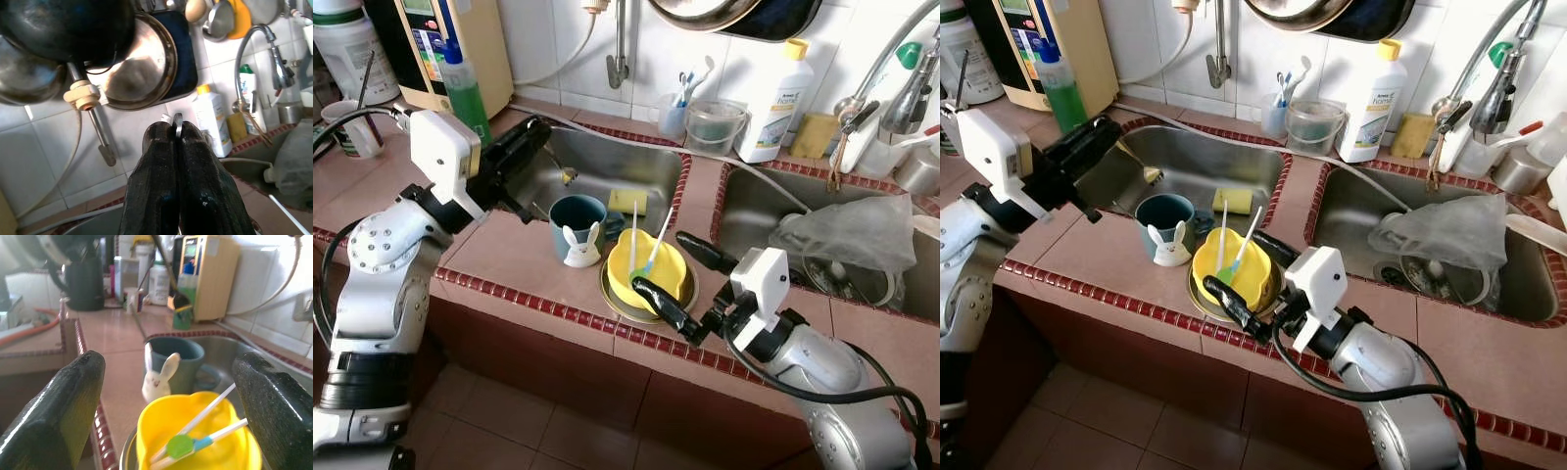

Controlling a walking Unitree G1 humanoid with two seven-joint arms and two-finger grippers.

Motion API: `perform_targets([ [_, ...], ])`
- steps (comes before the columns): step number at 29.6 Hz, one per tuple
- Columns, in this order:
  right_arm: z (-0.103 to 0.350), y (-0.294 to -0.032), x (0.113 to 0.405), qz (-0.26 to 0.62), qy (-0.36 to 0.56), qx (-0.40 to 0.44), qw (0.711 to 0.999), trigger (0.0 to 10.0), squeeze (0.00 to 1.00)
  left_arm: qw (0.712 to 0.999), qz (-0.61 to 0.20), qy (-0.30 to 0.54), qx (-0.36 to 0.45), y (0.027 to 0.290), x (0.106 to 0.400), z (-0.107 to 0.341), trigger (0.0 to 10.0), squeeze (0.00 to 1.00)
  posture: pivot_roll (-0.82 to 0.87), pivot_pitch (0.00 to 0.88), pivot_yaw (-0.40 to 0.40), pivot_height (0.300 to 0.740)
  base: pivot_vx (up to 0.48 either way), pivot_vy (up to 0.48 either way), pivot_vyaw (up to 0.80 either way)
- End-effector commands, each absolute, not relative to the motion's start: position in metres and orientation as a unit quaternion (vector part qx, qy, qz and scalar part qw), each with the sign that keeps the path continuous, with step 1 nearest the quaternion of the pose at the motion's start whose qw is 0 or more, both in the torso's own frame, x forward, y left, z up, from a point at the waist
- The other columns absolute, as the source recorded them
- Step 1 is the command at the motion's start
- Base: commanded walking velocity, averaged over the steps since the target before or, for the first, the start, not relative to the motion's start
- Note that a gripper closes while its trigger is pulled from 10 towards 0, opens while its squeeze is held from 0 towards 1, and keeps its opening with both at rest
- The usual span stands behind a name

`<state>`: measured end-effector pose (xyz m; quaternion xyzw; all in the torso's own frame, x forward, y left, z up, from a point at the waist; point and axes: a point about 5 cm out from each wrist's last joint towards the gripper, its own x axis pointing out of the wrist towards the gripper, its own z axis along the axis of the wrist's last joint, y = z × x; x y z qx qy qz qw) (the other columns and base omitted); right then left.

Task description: Kitchen organization

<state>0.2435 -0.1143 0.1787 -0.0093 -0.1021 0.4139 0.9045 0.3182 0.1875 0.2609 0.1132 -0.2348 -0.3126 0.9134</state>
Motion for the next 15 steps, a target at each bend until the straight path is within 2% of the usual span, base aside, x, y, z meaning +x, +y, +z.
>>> perform_targets([
  [1,0.184,-0.118,0.247,0.404,-0.113,-0.001,0.908,10.0,0.0,0.919,-0.294,-0.244,0.104,0.19,0.321,0.264,10.0,0.0,-0.06,0.044,0.004,0.74,0.0,0.0,0.0],
  [11,0.198,-0.119,0.249,0.378,-0.148,0.041,0.913,10.0,0.0,0.945,-0.231,-0.226,0.052,0.188,0.332,0.247,10.0,0.0,-0.07,0.04,0.006,0.74,0.0,0.0,0.0],
  [15,0.2,-0.119,0.249,0.376,-0.152,0.044,0.913,10.0,0.0,0.944,-0.232,-0.23,0.043,0.187,0.333,0.247,10.0,0.0,-0.08,0.038,0.01,0.74,0.0,0.0,0.0],
])
